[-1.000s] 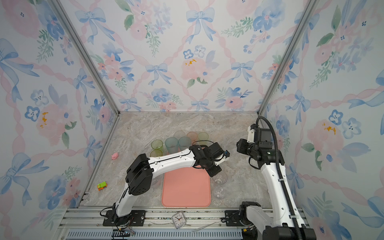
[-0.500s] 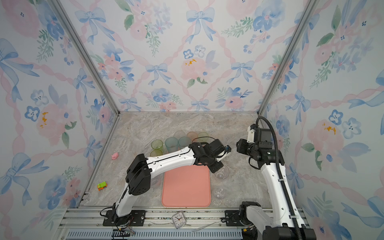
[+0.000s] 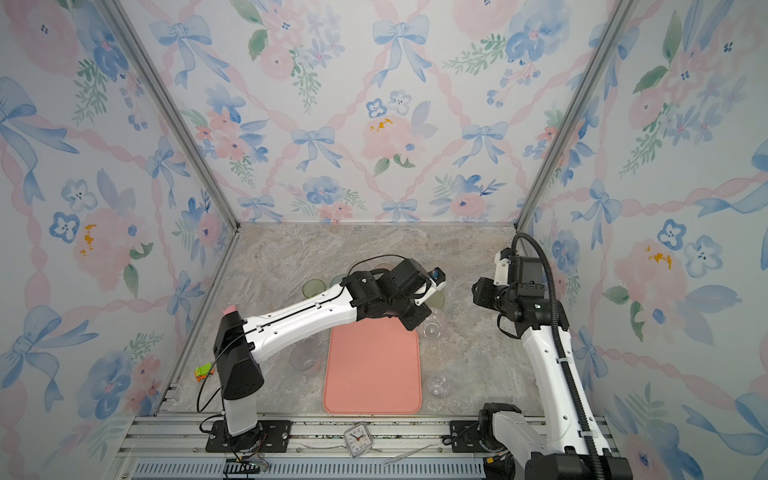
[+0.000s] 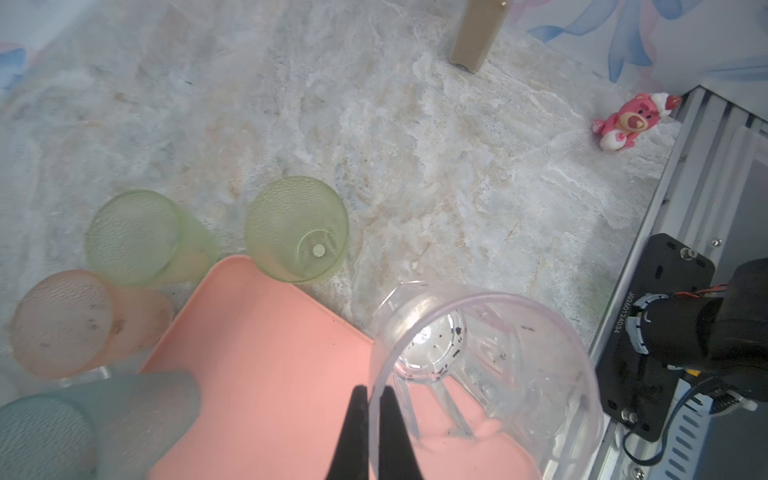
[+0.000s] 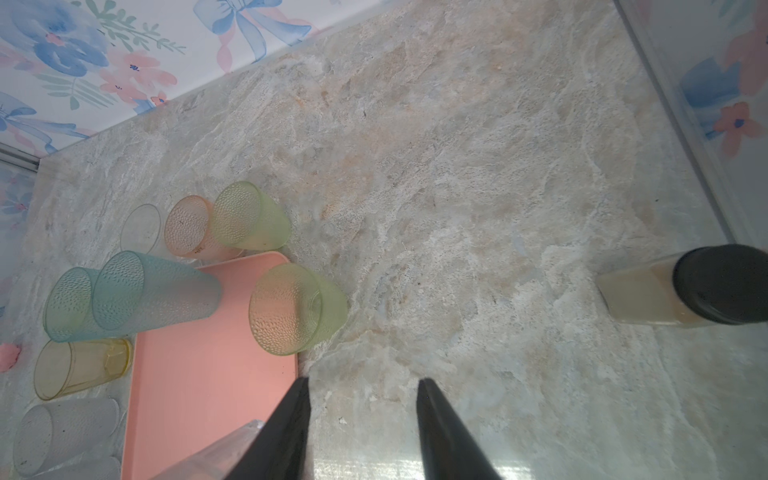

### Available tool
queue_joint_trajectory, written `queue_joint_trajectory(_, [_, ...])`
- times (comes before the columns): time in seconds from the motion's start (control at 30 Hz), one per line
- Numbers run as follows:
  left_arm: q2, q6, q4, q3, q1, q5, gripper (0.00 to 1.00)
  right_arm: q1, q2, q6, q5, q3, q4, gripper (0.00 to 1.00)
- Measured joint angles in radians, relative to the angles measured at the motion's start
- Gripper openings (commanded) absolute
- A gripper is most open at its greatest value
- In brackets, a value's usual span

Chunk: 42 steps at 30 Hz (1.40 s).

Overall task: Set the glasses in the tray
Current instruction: 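Lift the clear glass with the left gripper and carry it over the tray, then lower the clear glass onto the tray's far end and open the left gripper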

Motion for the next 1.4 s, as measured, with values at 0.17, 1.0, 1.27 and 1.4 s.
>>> queue_joint_trajectory(0.17, [-0.063,-0.001,-0.001,-0.069,0.080,-0.025,0.00,0.000,0.000,0.000,-0.007,0.000,0.000,0.46])
queue_joint_trajectory(1.0, [0.181,0.045,0.004,0.010,0.231,0.012,0.00,0.055,0.054,-0.003,0.009,0.001,0.000,0.46])
queue_joint_trajectory(1.27, [0.229,0.053,0.006,0.050,0.254,0.008,0.00,0.055,0.062,-0.004,0.013,0.001,0.001,0.46])
queue_joint_trajectory(1.4, [0.244,0.060,0.006,0.068,0.261,0.008,0.00,0.055,0.062,-0.008,0.016,0.001,0.001,0.45])
